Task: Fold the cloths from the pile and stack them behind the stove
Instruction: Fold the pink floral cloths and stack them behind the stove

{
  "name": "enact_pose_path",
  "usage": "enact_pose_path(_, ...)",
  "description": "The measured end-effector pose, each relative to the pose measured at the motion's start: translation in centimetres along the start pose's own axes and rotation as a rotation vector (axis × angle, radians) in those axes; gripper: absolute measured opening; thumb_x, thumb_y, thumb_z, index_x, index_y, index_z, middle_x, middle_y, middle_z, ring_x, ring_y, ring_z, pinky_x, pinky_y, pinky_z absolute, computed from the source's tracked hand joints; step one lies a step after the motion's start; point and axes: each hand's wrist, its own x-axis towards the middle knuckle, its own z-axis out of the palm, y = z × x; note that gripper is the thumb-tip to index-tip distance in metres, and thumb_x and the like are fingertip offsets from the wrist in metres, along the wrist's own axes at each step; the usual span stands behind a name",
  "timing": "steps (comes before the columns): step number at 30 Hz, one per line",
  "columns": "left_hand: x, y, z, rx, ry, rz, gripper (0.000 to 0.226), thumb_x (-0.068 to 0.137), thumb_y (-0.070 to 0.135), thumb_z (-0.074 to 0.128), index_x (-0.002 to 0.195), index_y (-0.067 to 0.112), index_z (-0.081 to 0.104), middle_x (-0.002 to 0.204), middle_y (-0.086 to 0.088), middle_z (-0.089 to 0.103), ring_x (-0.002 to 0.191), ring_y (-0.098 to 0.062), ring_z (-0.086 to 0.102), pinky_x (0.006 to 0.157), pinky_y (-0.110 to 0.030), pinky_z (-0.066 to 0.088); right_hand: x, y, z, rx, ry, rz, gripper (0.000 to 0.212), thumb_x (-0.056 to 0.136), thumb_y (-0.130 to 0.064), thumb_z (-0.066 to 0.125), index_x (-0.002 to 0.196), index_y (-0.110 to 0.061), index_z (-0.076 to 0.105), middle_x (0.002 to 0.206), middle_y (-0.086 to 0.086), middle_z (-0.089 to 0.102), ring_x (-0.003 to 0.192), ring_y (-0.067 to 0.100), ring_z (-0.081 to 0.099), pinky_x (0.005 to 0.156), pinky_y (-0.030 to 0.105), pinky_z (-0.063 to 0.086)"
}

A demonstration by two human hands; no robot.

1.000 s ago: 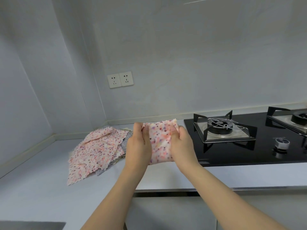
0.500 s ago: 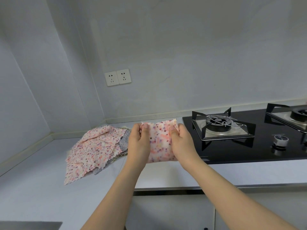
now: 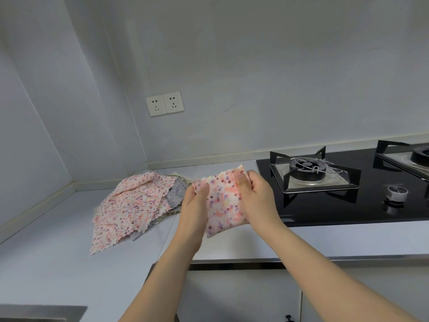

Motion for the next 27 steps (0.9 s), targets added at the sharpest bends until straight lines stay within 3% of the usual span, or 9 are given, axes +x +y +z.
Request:
enact_pose_path(2,-0.3,-0.3,0.2,-0.049,0.03,-0.023,0.013,0.102,0.027,0.043,0.102,0.027,0.057,0.103,0.002,0.067,0.092,-0.015,0.068,0.073,-0.036,0.058,0.1,0.1,0.1,-0.009,-0.004,0.004,0.038,0.099,-0.037,0.047,0.07,-0.015,0.04,0.062,-0.004,0.041,0.057,0.01,0.037,0.052,0.022,0.032)
enact_pose_path(4,-0.2,-0.4,0.8,-0.014,0.119,0.044,0.019,0.102,0.033,0.042,0.092,0.022,0.054,0.089,0.001,0.062,0.079,-0.012,0.065,0.07,-0.038,0.058,0.1,0.1,0.2,-0.032,-0.02,0.03,0.035,0.1,-0.037,0.044,0.072,-0.017,0.04,0.066,-0.006,0.044,0.059,0.009,0.041,0.054,0.023,0.033)
enact_pose_path(7,-0.1,-0.2,1.5,0.204,0.267,0.259,0.027,0.104,0.032,0.038,0.081,0.017,0.04,0.068,0.002,0.044,0.051,0.001,0.044,0.05,-0.016,0.038,-0.1,0.0,0.4,-0.106,-0.014,0.041,0.032,0.102,-0.037,0.038,0.076,-0.019,0.04,0.07,-0.004,0.048,0.062,0.009,0.046,0.052,0.025,0.034)
enact_pose_path(11,-0.1,-0.9,1.4,0.56,0.296,0.502,0.013,0.103,0.021,0.035,0.091,0.017,0.036,0.055,-0.002,0.042,0.045,-0.014,0.036,0.045,-0.031,0.026,-0.5,0.3,0.7,-0.078,0.068,0.032,0.041,0.101,-0.041,0.037,0.079,-0.006,0.046,0.067,0.002,0.05,0.062,0.017,0.047,0.057,0.033,0.038)
enact_pose_path(14,0.3,-1.5,1.2,0.605,0.306,0.55,0.017,0.103,0.026,0.035,0.088,0.019,0.034,0.049,-0.001,0.036,0.043,-0.018,0.03,0.045,-0.03,0.022,-0.5,0.8,0.8,0.014,0.096,0.074,0.045,0.099,-0.045,0.04,0.074,-0.008,0.046,0.068,0.005,0.052,0.063,0.018,0.05,0.06,0.035,0.044)
enact_pose_path(18,0.7,-1.2,1.1,0.521,0.295,0.471,0.03,0.103,0.037,0.034,0.082,0.015,0.036,0.053,0.003,0.036,0.044,-0.012,0.031,0.048,-0.031,0.027,-0.2,1.0,1.0,0.048,0.091,0.114,0.05,0.099,-0.048,0.039,0.076,-0.005,0.049,0.069,0.008,0.053,0.064,0.021,0.051,0.063,0.035,0.046)
enact_pose_path(22,1.9,-1.7,0.5,0.33,0.192,0.329,0.035,0.102,0.036,0.04,0.077,0.013,0.042,0.06,0.003,0.037,0.05,-0.006,0.033,0.052,-0.026,0.033,0.5,1.9,1.4,0.023,0.022,0.218,0.05,0.099,-0.052,0.035,0.087,-0.009,0.058,0.083,0.01,0.064,0.08,0.027,0.064,0.077,0.044,0.056)
enact_pose_path(27,5.3,-2.9,-0.8,0.213,0.089,0.1,0.032,0.099,0.038,0.045,0.074,0.017,0.049,0.072,-0.004,0.05,0.069,-0.021,0.052,0.065,-0.036,0.045,3.0,4.2,2.4,0.043,-0.067,0.359,0.046,0.098,-0.054,0.032,0.092,-0.016,0.058,0.093,0.005,0.065,0.088,0.024,0.064,0.085,0.047,0.055)
